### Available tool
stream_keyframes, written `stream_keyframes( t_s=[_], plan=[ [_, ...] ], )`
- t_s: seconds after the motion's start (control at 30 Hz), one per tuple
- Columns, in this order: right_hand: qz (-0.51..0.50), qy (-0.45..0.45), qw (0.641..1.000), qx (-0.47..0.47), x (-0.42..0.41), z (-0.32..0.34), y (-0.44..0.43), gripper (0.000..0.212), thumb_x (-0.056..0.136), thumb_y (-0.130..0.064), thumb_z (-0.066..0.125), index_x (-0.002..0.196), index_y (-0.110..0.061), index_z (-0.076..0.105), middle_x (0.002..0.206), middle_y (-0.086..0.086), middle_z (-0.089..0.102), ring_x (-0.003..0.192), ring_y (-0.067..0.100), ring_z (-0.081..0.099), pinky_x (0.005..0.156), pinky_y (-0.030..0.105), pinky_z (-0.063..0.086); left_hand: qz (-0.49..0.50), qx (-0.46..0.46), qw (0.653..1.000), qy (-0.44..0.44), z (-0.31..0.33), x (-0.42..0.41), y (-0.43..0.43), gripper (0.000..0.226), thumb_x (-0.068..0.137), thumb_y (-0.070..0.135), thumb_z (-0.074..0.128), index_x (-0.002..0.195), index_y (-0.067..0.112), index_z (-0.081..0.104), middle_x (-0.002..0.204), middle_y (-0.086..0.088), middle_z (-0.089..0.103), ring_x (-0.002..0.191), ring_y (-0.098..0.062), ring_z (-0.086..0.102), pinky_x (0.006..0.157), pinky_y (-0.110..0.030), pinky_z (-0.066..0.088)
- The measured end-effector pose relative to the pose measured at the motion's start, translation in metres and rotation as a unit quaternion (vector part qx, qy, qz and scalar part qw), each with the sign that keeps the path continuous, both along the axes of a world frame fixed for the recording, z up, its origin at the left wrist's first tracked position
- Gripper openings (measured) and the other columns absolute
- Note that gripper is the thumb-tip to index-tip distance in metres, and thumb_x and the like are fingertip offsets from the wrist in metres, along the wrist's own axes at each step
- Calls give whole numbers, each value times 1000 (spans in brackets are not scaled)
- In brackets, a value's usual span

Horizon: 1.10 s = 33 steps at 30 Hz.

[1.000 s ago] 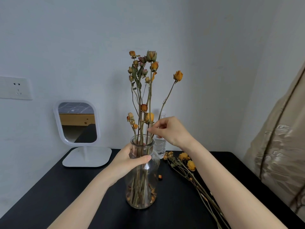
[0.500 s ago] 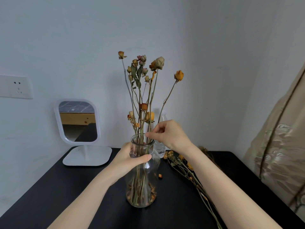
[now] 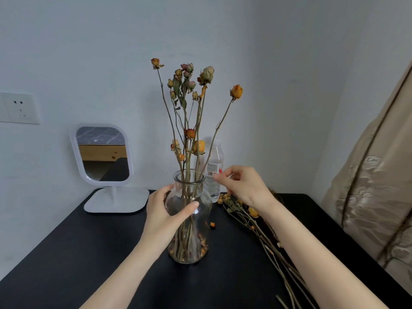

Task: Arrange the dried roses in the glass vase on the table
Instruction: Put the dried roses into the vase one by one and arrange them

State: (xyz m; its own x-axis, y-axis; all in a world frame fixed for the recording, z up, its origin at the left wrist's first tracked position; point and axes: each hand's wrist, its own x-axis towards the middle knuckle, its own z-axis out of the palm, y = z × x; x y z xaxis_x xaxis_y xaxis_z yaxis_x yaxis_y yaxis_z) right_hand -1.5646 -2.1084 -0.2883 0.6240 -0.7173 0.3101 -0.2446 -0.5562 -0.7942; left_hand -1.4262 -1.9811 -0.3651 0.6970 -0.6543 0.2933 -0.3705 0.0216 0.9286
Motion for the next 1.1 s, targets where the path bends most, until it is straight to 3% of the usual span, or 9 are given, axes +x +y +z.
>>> stream_keyframes(
  t_s=[0.07, 0.17, 0.33, 0.5, 0.67, 0.83, 0.93, 1.1],
  plan=[
    [-7, 16, 1000, 24, -17, -15, -5, 28, 86, -38, 62, 77, -12, 65, 50, -7, 53, 37, -1, 42, 47, 14, 35, 84, -64, 994, 24, -10, -19, 11, 56, 72, 38, 74, 119, 29, 44, 120, 11, 35, 113, -12, 43, 93, -29, 40],
    [-25, 35, 997, 65, -47, -41, -13, 29, 90, -33, 59, 78, -8, 67, 49, -6, 53, 35, -1, 41, 40, 9, 32, 133, -113, 985, 10, -27, -49, 24, 28, 82, 18, 65, 95, 28, 43, 100, 11, 39, 102, -20, 49, 83, -24, 40],
    [-93, 53, 985, 138, -102, -73, -28, 23, 94, -27, 54, 80, -13, 66, 53, -3, 53, 35, 1, 42, 37, 11, 32, -65, -32, 995, -64, -45, -97, 17, 20, 85, 11, 61, 81, 27, 49, 80, 0, 51, 72, -5, 48, 65, -12, 41],
    [-160, 102, 973, 132, -142, -91, -40, 20, 92, -29, 56, 81, -18, 67, 54, -4, 57, 38, 0, 46, 48, 18, 35, -159, 148, 970, -111, -55, -124, -26, 6, 87, 26, 57, 82, 28, 55, 77, 8, 52, 63, -5, 47, 61, -18, 40],
    [-156, 176, 966, 106, -163, -103, -50, 9, 88, -30, 61, 84, -23, 65, 54, -6, 61, 44, -3, 54, 53, 14, 38, -182, 239, 950, -89, -58, -137, -69, 13, 88, 28, 56, 80, 21, 64, 70, 3, 63, 73, -15, 63, 76, -38, 54],
    [-139, 242, 955, 99, -161, -108, -54, 8, 86, -32, 64, 83, -26, 61, 64, -6, 64, 58, 1, 60, 51, 14, 39, -152, 272, 949, -36, -56, -141, -108, 29, 89, 34, 55, 72, 11, 62, 71, -8, 60, 70, -24, 60, 73, -34, 50],
    [-142, 266, 948, 98, -157, -111, -57, 11, 86, -33, 65, 86, -23, 62, 67, -4, 64, 60, 4, 60, 51, 16, 40, -122, 294, 948, -9, -57, -143, -127, 37, 87, 39, 58, 82, 4, 69, 80, -7, 65, 76, -22, 63, 73, -34, 50],
    [-139, 281, 945, 96, -154, -115, -61, 13, 85, -35, 66, 85, -24, 60, 67, -5, 61, 59, 4, 58, 49, 15, 38, -102, 331, 938, -7, -64, -145, -140, 36, 78, 42, 66, 95, 10, 69, 94, -5, 67, 86, -22, 63, 73, -32, 51]
  ],
)
